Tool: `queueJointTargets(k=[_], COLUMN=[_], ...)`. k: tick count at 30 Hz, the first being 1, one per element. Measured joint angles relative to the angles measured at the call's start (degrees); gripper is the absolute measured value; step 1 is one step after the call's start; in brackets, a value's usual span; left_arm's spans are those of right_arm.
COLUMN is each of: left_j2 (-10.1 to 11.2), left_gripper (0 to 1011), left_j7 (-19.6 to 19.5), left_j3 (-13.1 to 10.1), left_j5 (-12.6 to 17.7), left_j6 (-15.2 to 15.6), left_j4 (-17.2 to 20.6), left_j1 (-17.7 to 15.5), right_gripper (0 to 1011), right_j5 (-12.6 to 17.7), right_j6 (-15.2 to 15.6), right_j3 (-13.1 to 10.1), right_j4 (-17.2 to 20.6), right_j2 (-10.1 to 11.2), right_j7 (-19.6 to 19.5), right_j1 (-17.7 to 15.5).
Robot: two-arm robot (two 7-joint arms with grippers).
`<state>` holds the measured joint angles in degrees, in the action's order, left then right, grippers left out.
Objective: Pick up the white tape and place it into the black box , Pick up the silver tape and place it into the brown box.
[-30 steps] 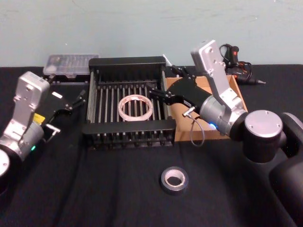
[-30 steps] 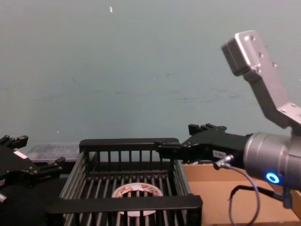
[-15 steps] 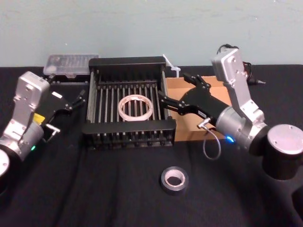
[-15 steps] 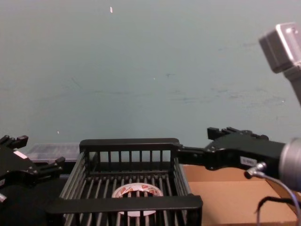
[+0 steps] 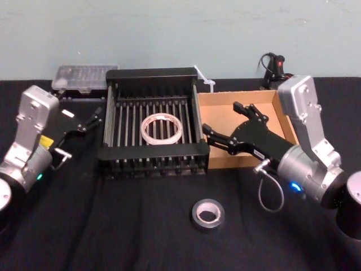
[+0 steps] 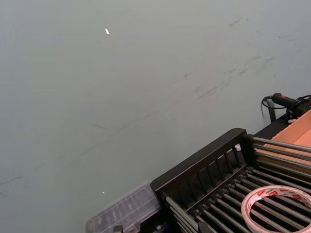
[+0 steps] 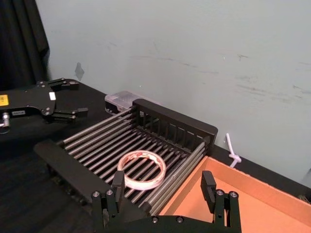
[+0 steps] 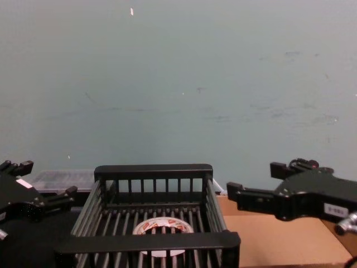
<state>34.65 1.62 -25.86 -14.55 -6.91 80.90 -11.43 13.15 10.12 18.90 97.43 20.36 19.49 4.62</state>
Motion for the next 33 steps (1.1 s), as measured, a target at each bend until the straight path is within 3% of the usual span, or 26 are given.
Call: queueJointTargets(k=[18,33], left_j2=[0.00,0.00], left_gripper=[1001,1001], left_j7=[0.00,0.00], left_j3=[0.00,0.00], left_j5=[0.00,0.00], left_j6=[0.00,0.00], left_j4=[0.00,0.00], left_j1=[0.00,0.00], right_gripper=[1000,1000], right_j5=[3.12,4.61], right_j6=[-1.23,2.38], right_j3=[-2.51,-3.18], right_j4=[7.72,13.01], right_j2=[5.37,9.77], right_j7=[0.36,0.92], right_j1=[-8.72,-12.54])
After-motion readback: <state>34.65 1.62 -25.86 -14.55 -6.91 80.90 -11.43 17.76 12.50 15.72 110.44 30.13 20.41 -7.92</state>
